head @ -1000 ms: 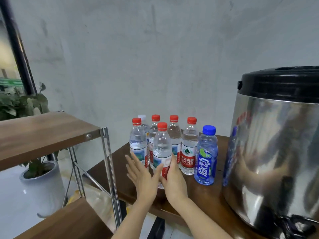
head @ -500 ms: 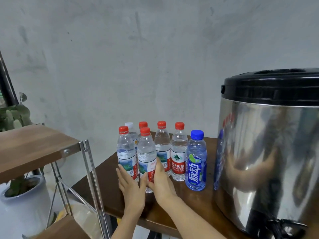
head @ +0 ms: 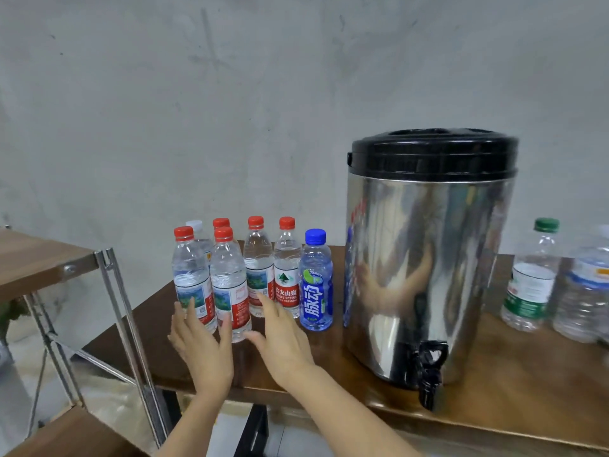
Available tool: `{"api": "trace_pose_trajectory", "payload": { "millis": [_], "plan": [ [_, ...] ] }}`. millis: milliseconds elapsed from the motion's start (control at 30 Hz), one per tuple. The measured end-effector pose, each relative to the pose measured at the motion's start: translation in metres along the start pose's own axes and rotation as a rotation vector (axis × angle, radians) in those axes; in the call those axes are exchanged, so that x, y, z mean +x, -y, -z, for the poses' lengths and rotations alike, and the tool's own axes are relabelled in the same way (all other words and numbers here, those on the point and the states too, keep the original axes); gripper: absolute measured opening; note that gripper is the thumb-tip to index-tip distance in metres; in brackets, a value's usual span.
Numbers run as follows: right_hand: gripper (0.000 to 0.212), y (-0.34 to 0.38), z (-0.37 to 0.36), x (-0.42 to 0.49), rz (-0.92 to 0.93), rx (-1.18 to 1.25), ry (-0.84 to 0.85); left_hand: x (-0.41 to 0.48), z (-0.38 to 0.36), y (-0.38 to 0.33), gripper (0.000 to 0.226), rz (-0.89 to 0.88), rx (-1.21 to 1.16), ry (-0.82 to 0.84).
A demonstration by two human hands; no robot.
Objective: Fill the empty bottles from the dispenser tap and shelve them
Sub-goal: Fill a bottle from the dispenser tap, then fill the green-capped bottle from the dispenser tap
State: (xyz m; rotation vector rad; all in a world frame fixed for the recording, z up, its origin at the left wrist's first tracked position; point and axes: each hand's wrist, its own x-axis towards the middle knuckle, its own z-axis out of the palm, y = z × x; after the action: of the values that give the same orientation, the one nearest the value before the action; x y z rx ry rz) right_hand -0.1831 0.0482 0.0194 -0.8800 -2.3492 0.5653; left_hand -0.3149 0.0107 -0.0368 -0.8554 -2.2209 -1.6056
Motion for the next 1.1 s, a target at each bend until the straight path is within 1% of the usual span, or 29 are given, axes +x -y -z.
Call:
{"api": "trace_pose_trajectory", "payload": {
  "millis": [67,133,233,300,367,433,500,600,667,800,933,1100],
  "plan": [
    [0.061,0.006,0.024,-0.022,0.062,0.020,-0.067,-0.020,0.010,-0.023,0.050,-0.108,-0.130,0.016],
    [0.055,0.013,0.050,-0.046,0.125,0.023,-0.148,-0.041,0.024,-0.053,0.034,-0.199,-0.281,0.066],
    [0.049,0.016,0.088,-0.088,0.213,0.007,-0.288,-0.067,0.049,-0.110,0.021,-0.313,-0.470,0.160],
    [0.045,0.012,0.115,-0.112,0.240,0.040,-0.367,-0.081,0.060,-0.144,0.019,-0.392,-0.577,0.195],
    [0.041,-0.002,0.144,-0.142,0.251,0.019,-0.480,-0.104,0.068,-0.179,0.024,-0.477,-0.670,0.222],
    [0.037,-0.022,0.172,-0.166,0.244,-0.013,-0.582,-0.131,0.070,-0.209,0.023,-0.537,-0.741,0.270],
    [0.036,-0.046,0.200,-0.182,0.197,-0.052,-0.648,-0.158,0.063,-0.233,0.022,-0.583,-0.790,0.342],
    [0.035,-0.085,0.238,-0.190,0.095,-0.119,-0.711,-0.191,0.036,-0.263,0.021,-0.614,-0.770,0.456],
    [0.036,-0.112,0.260,-0.191,-0.010,-0.167,-0.712,-0.209,0.013,-0.277,0.021,-0.589,-0.743,0.554],
    [0.041,-0.166,0.298,-0.179,-0.194,-0.250,-0.633,-0.230,-0.039,-0.294,0.021,-0.542,-0.592,0.698],
    [0.046,-0.205,0.333,-0.141,-0.295,-0.378,-0.512,-0.235,-0.092,-0.307,0.028,-0.471,-0.464,0.794],
    [0.052,-0.242,0.361,-0.066,-0.384,-0.535,-0.381,-0.234,-0.150,-0.328,0.031,-0.387,-0.382,0.865]
  ]
}}
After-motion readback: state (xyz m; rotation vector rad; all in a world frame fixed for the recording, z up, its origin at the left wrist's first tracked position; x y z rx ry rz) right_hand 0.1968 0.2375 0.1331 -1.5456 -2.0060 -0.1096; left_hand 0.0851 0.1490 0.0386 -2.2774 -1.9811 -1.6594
